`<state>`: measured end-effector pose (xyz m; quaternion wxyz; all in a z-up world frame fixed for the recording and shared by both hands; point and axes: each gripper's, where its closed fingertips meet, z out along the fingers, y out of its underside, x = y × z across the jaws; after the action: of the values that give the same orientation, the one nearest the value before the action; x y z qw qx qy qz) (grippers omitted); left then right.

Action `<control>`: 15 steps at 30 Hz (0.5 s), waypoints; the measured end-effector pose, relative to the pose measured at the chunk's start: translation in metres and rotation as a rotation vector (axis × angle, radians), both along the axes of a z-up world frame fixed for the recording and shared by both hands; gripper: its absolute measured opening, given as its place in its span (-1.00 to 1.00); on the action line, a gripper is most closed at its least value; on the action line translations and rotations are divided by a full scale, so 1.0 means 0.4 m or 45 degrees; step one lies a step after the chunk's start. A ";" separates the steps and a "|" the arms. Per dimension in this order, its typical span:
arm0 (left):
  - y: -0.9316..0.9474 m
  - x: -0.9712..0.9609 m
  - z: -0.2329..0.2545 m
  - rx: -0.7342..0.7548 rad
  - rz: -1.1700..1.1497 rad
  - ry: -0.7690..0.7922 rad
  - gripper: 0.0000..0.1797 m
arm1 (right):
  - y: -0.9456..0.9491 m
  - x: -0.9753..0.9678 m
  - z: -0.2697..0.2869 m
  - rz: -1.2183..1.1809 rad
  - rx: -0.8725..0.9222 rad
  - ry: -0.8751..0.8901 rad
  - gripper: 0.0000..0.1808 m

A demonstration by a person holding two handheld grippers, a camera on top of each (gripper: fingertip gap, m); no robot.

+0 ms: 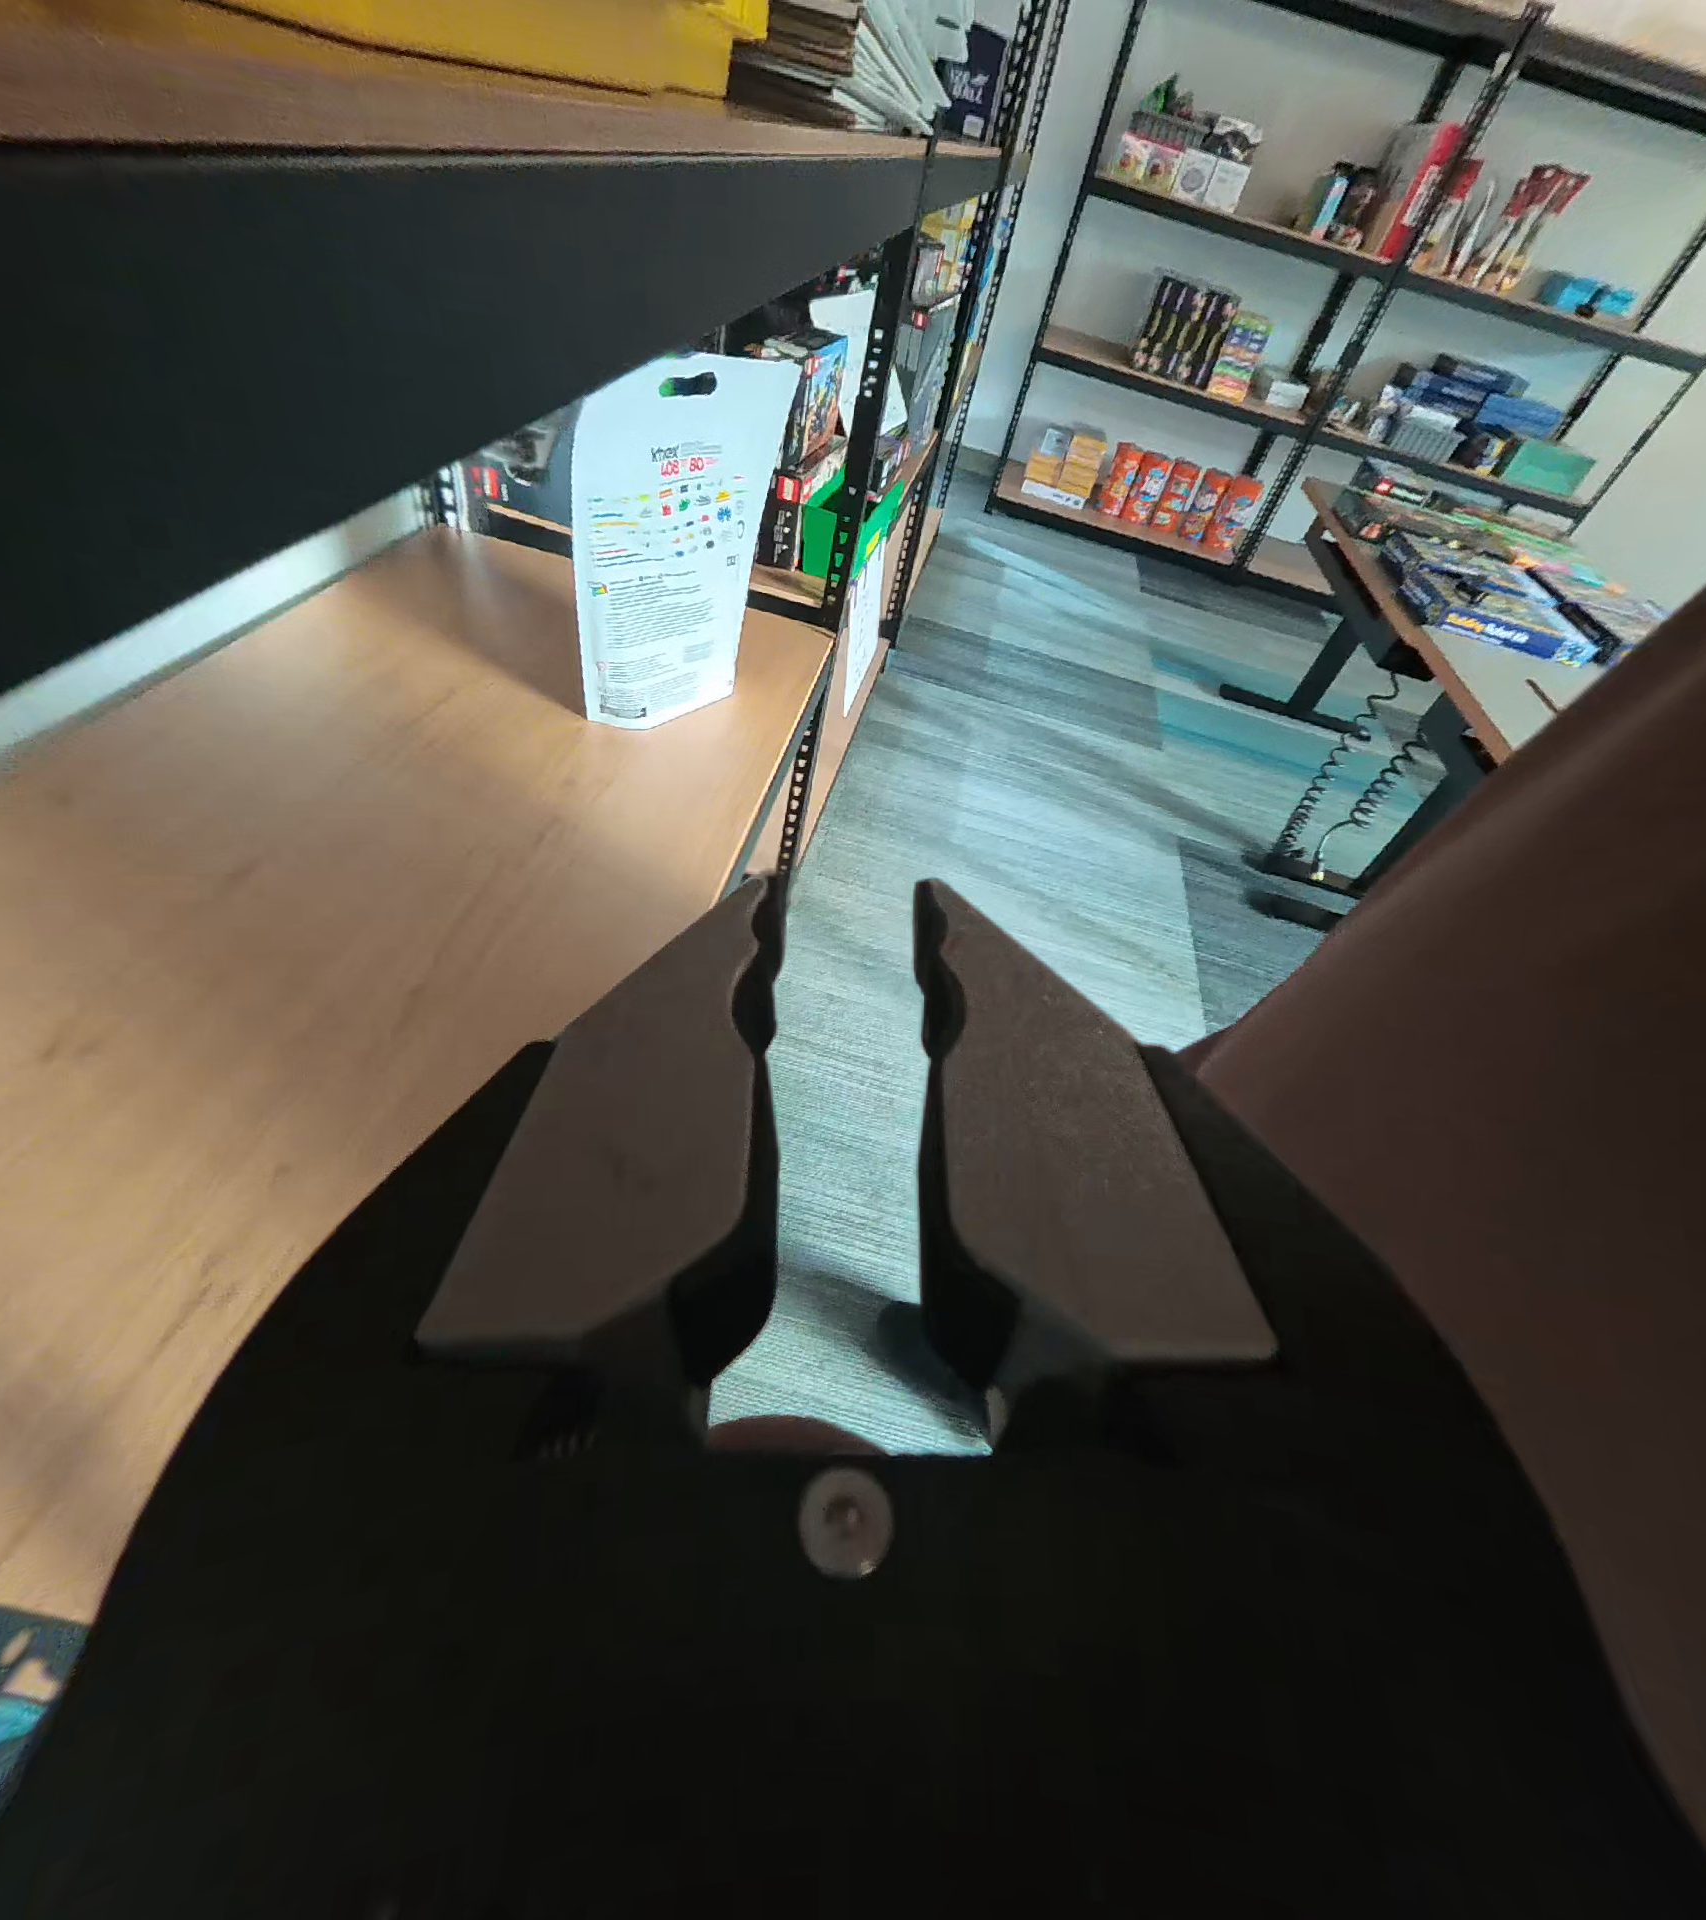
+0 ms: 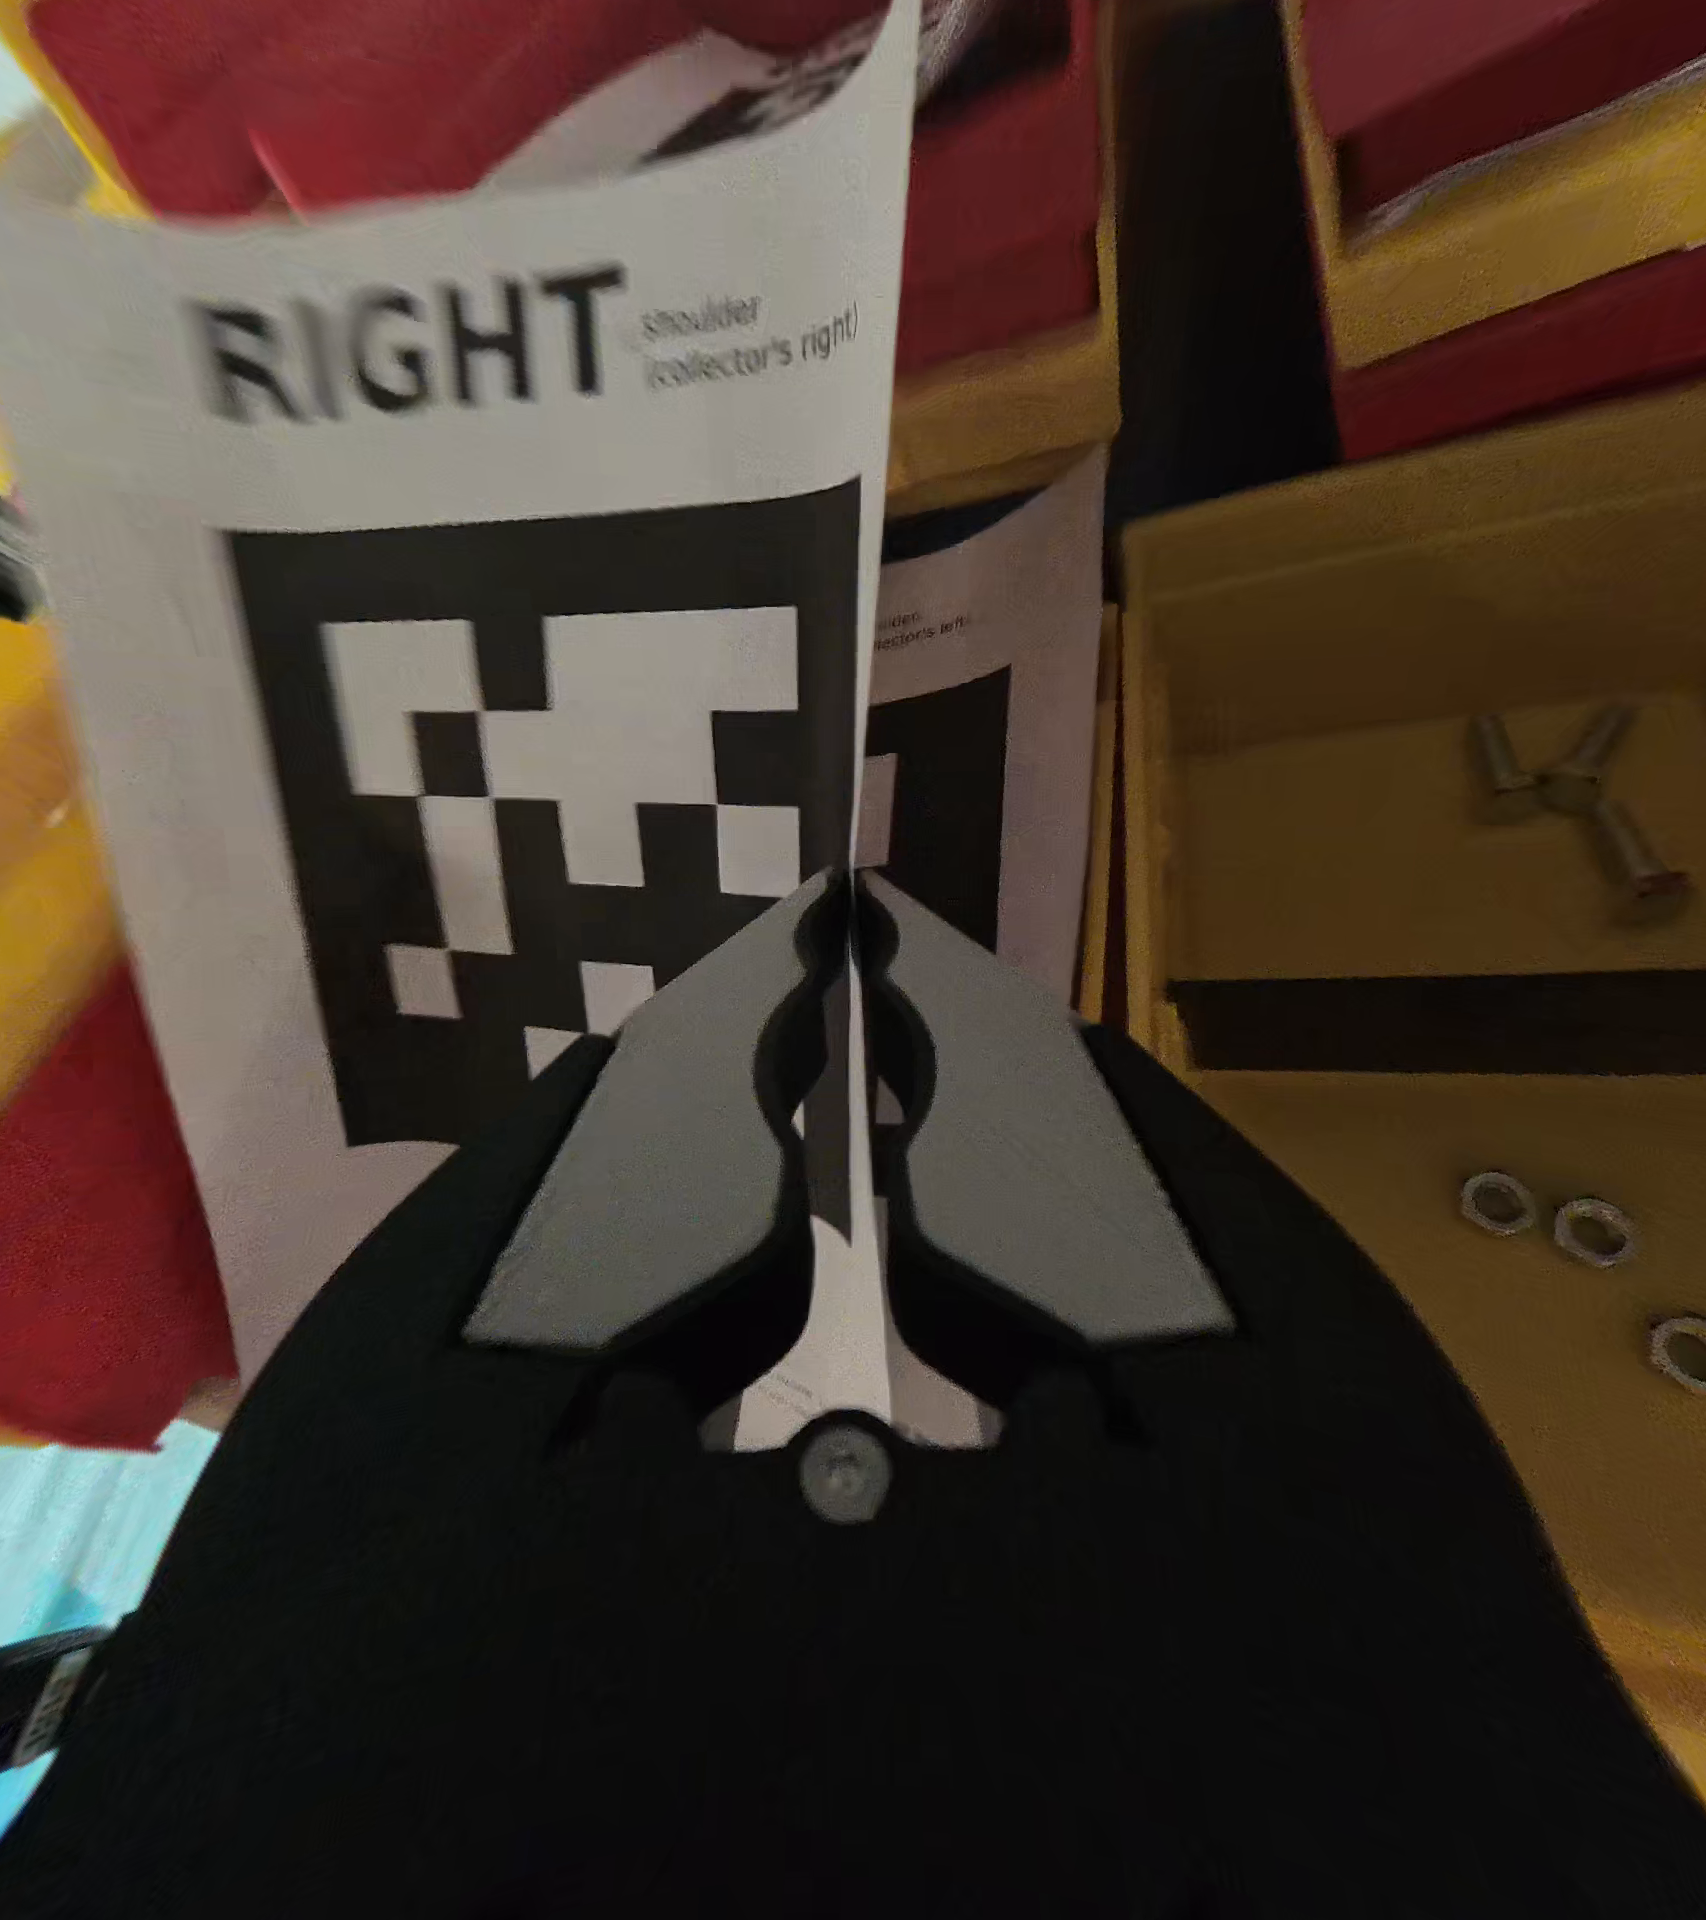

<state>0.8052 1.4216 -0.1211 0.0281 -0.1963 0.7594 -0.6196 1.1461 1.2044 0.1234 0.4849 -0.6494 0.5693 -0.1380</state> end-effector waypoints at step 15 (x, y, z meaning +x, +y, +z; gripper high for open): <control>0.043 -0.107 -0.055 -0.026 0.389 0.263 -0.75 | 0.002 -0.076 0.066 0.082 -0.660 -0.298 -0.39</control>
<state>0.7625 1.4387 -0.1430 0.0417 -0.3723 0.7133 -0.5923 1.1156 1.2052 0.1497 0.3691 -0.7491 0.4343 -0.3378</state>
